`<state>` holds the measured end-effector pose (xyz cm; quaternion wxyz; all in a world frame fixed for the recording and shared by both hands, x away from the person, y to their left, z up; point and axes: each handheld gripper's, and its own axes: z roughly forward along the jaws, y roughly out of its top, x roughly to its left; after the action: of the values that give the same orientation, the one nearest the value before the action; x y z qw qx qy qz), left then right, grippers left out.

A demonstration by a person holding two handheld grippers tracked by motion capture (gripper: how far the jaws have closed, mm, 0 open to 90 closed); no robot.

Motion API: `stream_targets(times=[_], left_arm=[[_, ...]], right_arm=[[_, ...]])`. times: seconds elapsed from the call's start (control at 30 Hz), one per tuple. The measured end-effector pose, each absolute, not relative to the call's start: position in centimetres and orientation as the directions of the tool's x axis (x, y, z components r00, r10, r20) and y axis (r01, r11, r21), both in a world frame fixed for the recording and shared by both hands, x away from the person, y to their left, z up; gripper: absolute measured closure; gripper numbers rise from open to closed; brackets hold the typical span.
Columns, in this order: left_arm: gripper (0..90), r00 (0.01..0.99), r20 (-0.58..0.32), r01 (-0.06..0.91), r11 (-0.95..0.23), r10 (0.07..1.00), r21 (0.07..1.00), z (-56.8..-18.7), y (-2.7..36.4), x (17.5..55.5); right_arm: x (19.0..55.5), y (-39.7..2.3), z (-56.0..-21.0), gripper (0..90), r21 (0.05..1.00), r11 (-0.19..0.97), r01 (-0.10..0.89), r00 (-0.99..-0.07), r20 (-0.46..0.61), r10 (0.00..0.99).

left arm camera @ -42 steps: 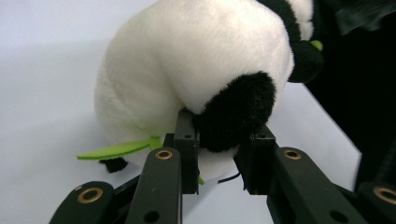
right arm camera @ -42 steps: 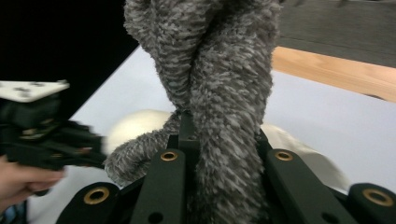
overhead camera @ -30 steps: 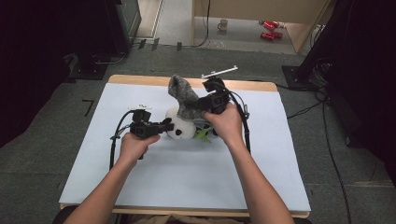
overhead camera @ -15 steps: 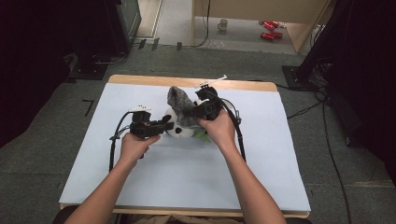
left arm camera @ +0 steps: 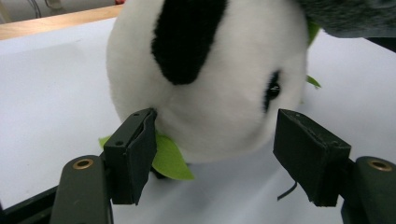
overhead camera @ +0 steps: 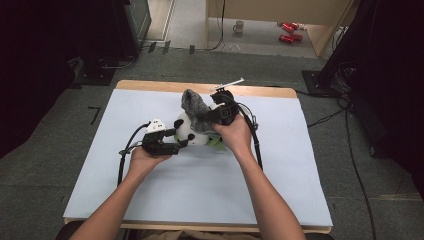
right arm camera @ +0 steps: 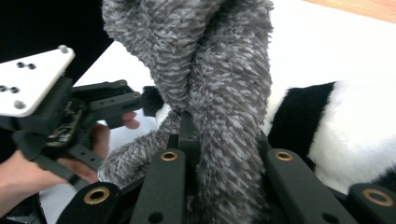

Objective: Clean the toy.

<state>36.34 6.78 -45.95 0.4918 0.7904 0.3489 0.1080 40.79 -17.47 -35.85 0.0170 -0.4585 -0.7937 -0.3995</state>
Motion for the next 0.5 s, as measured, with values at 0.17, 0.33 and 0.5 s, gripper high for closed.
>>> stream_targets(times=[0.17,0.33,0.5], left_arm=[[24.4,0.735,-0.152,0.415,-0.261,0.661,0.872,-46.8,6.3,36.9],[21.2,0.724,-0.174,0.412,-0.217,0.667,0.885,-47.4,6.2,37.4],[33.1,0.719,-0.162,0.399,-0.21,0.676,0.892,-47.5,6.0,37.4]], right_arm=[[40.9,-17.5,-35.9,76.8,0.621,0.257,0.741,-0.579,0.396,0.713],[41.0,-17.4,-36.0,76.8,0.623,0.251,0.741,-0.576,0.396,0.715],[41.2,-17.4,-36.1,76.8,0.622,0.247,0.743,-0.572,0.397,0.718]])
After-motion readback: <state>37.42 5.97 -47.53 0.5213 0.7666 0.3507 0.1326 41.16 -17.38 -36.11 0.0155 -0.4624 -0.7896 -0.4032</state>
